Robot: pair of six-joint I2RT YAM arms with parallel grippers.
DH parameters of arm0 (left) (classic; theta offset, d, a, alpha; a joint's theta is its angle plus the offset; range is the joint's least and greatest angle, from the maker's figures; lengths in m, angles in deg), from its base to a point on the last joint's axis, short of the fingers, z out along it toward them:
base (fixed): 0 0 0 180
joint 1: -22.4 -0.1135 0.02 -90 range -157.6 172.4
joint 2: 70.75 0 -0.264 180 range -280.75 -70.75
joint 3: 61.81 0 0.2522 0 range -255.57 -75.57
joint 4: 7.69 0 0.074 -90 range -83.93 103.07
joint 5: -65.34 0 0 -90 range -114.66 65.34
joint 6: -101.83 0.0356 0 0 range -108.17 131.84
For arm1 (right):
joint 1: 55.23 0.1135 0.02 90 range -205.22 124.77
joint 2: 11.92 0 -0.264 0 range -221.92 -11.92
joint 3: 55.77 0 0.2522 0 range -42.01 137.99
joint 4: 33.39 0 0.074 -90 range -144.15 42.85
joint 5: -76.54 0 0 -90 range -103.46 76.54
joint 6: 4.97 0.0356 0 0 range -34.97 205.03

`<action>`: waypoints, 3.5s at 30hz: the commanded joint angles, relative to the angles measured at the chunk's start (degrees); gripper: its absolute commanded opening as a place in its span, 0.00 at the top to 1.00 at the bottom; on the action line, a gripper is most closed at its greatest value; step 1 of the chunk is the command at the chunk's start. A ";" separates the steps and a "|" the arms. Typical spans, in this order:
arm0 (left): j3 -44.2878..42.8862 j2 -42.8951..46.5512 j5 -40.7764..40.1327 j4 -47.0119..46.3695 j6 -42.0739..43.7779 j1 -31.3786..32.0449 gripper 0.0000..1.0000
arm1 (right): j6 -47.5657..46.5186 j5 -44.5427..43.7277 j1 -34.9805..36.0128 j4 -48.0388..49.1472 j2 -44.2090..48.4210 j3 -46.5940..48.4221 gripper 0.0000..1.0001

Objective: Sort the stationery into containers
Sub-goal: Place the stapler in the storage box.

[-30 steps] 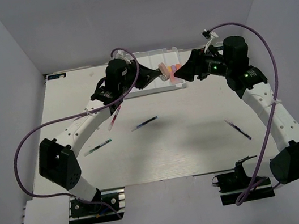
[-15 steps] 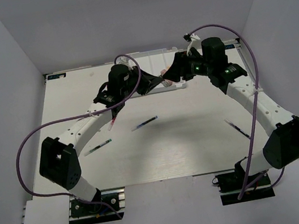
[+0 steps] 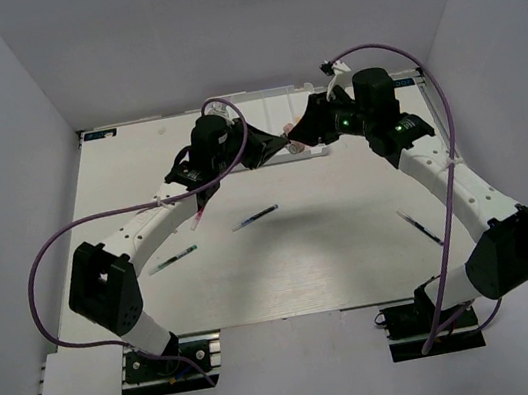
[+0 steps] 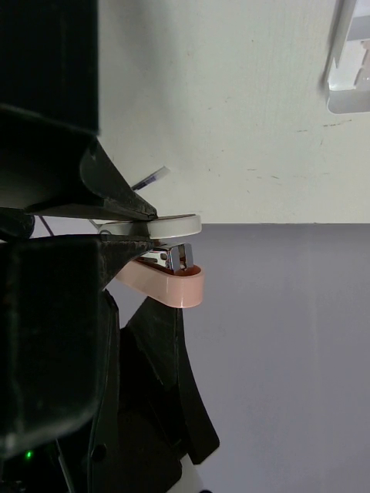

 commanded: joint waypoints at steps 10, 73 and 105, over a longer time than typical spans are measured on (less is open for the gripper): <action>0.81 3.85 1.89 -2.75 -2.22 0.24 1.00 | -0.46 -0.34 0.24 2.10 2.22 -2.93 0.53; -8.33 -1.69 7.24 33.20 50.95 -25.34 0.03 | -13.38 -43.94 6.49 10.01 -56.05 40.05 1.00; -6.22 -5.11 12.88 31.53 49.72 -27.01 0.02 | -8.02 -40.16 4.02 7.81 -60.09 38.65 0.72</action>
